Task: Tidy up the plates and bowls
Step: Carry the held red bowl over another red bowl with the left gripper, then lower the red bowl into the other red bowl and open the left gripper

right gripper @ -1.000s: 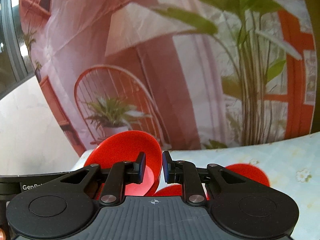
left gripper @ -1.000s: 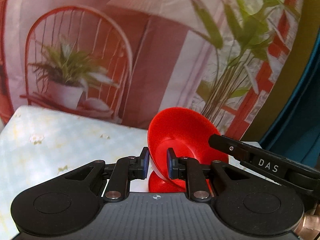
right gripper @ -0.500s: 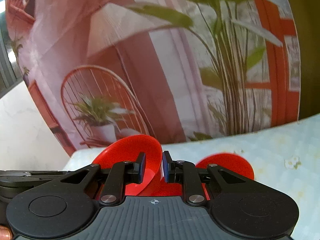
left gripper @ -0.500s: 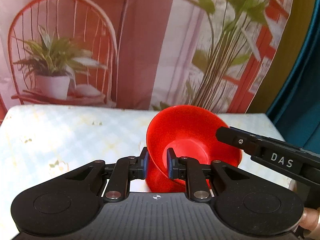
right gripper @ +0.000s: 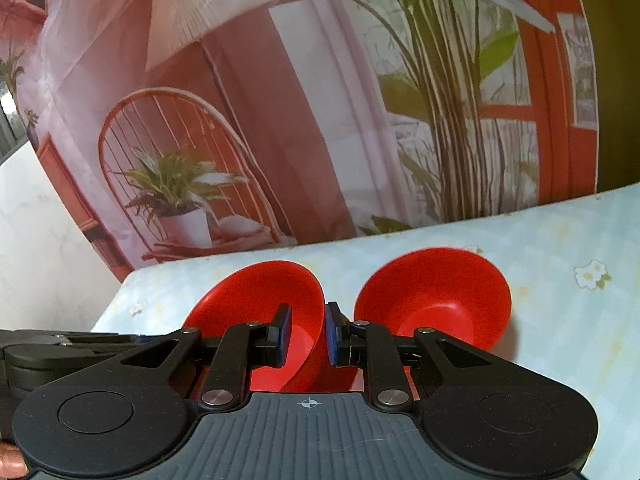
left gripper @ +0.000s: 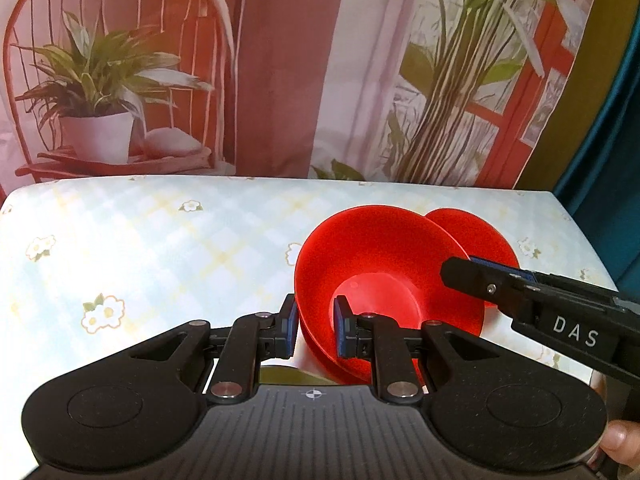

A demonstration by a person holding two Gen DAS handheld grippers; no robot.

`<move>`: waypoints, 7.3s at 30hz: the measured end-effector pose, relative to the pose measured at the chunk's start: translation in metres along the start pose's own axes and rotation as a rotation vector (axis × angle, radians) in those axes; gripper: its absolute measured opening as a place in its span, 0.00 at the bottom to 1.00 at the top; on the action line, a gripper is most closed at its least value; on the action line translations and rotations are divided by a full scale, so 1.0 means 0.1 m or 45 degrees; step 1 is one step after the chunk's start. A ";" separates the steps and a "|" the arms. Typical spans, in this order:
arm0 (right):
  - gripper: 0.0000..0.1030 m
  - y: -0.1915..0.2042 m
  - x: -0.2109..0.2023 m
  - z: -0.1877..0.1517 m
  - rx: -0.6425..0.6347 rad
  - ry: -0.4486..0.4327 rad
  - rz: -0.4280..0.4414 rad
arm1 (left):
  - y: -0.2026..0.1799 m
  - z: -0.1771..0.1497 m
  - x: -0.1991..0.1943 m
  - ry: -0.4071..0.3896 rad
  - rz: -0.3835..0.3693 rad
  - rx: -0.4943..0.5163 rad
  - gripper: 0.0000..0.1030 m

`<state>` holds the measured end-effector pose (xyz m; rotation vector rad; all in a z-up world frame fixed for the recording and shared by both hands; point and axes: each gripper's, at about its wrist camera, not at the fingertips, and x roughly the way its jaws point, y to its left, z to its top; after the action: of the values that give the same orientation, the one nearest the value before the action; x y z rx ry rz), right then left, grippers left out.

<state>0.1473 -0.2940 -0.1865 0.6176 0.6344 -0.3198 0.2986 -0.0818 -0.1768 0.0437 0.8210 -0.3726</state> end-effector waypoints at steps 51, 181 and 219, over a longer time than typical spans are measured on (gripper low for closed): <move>0.23 -0.87 -0.18 -0.06 0.021 -0.138 -0.295 | -0.47 0.16 0.07 -0.093 0.019 0.038 0.20; 0.13 0.34 -0.33 0.13 -0.216 -0.051 -0.199 | 0.11 0.06 -0.21 -0.114 -0.238 -0.082 0.20; 0.19 0.29 0.04 -0.03 -0.255 0.045 -0.225 | 0.24 -0.02 0.04 -0.030 -0.145 -0.091 0.20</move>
<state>0.1620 -0.2702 -0.1783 0.3770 0.7466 -0.4052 0.3086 -0.0601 -0.1837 -0.0739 0.8147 -0.4498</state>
